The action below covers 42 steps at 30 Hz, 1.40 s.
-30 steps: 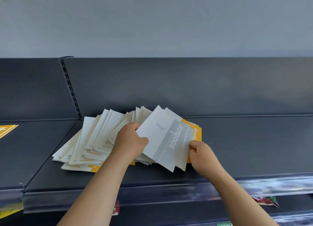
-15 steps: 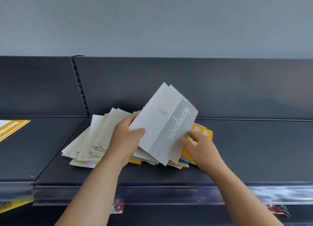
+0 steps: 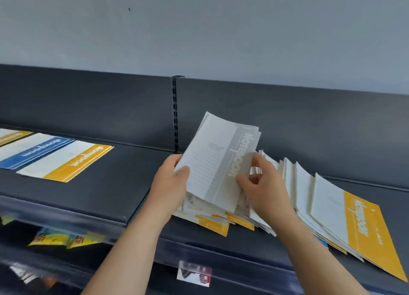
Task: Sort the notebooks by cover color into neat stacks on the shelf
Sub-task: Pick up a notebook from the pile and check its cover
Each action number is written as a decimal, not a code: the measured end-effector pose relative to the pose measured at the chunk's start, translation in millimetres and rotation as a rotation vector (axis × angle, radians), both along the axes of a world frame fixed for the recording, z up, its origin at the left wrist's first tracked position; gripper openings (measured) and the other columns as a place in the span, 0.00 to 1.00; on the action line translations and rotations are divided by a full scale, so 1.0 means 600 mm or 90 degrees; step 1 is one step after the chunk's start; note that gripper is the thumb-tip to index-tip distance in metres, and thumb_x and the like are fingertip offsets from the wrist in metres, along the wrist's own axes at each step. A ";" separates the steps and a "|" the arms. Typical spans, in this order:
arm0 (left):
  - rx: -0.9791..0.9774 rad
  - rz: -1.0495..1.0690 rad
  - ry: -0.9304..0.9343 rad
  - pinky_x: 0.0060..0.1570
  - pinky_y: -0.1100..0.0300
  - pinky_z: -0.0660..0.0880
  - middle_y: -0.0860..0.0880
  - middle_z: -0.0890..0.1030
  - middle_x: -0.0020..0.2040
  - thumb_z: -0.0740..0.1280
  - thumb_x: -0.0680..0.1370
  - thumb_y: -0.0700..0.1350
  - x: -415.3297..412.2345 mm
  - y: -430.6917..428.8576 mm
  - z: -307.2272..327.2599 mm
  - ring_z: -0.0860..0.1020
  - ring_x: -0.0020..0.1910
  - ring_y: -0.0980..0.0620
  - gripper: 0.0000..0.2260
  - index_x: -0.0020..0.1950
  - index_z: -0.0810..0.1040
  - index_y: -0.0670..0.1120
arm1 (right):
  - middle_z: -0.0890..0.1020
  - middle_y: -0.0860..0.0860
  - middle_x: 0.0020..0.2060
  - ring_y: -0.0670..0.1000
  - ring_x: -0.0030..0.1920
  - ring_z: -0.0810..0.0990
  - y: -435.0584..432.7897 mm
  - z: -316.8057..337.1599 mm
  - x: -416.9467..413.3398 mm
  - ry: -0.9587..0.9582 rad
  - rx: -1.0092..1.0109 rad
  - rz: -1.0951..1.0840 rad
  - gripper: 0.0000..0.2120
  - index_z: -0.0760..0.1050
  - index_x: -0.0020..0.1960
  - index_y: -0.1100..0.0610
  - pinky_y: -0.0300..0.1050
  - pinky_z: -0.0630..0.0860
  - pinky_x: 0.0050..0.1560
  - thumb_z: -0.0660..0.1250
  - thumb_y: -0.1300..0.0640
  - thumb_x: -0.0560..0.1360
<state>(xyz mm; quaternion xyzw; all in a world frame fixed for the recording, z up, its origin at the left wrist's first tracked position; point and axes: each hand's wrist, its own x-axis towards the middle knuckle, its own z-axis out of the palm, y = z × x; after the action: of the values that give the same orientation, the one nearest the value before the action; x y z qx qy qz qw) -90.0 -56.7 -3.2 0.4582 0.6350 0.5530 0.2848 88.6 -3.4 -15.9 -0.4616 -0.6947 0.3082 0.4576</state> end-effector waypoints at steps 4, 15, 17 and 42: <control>-0.030 0.022 0.052 0.39 0.62 0.72 0.57 0.78 0.50 0.55 0.80 0.40 -0.099 -0.008 -0.003 0.75 0.47 0.58 0.12 0.58 0.72 0.53 | 0.77 0.43 0.50 0.43 0.34 0.79 0.007 0.000 -0.104 -0.031 0.004 0.025 0.13 0.71 0.57 0.46 0.32 0.73 0.27 0.66 0.59 0.75; -0.115 0.028 0.231 0.35 0.67 0.70 0.54 0.78 0.54 0.58 0.80 0.41 -0.382 0.004 -0.035 0.76 0.47 0.58 0.11 0.60 0.74 0.49 | 0.75 0.50 0.49 0.48 0.44 0.76 0.026 -0.039 -0.382 -0.119 -0.048 0.026 0.14 0.70 0.57 0.49 0.38 0.73 0.39 0.65 0.57 0.73; -0.136 0.017 0.265 0.36 0.67 0.70 0.54 0.78 0.54 0.60 0.80 0.41 -0.421 0.012 -0.047 0.76 0.46 0.59 0.10 0.60 0.74 0.49 | 0.73 0.50 0.50 0.47 0.42 0.74 0.030 -0.051 -0.420 -0.154 -0.061 0.018 0.12 0.70 0.56 0.52 0.32 0.69 0.34 0.64 0.58 0.74; -0.056 0.004 0.521 0.58 0.60 0.70 0.49 0.73 0.65 0.59 0.81 0.47 -0.494 0.049 -0.072 0.70 0.63 0.51 0.17 0.69 0.70 0.47 | 0.76 0.53 0.57 0.56 0.58 0.72 0.017 -0.066 -0.501 -0.410 0.013 -0.118 0.12 0.73 0.58 0.62 0.46 0.71 0.56 0.59 0.57 0.78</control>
<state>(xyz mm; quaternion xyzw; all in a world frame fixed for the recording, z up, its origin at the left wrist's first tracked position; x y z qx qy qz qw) -386.3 -27.5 -46.6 0.6255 0.7205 0.2983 0.0262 -212.0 6.9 -55.3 -0.5917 -0.7617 0.0965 0.2456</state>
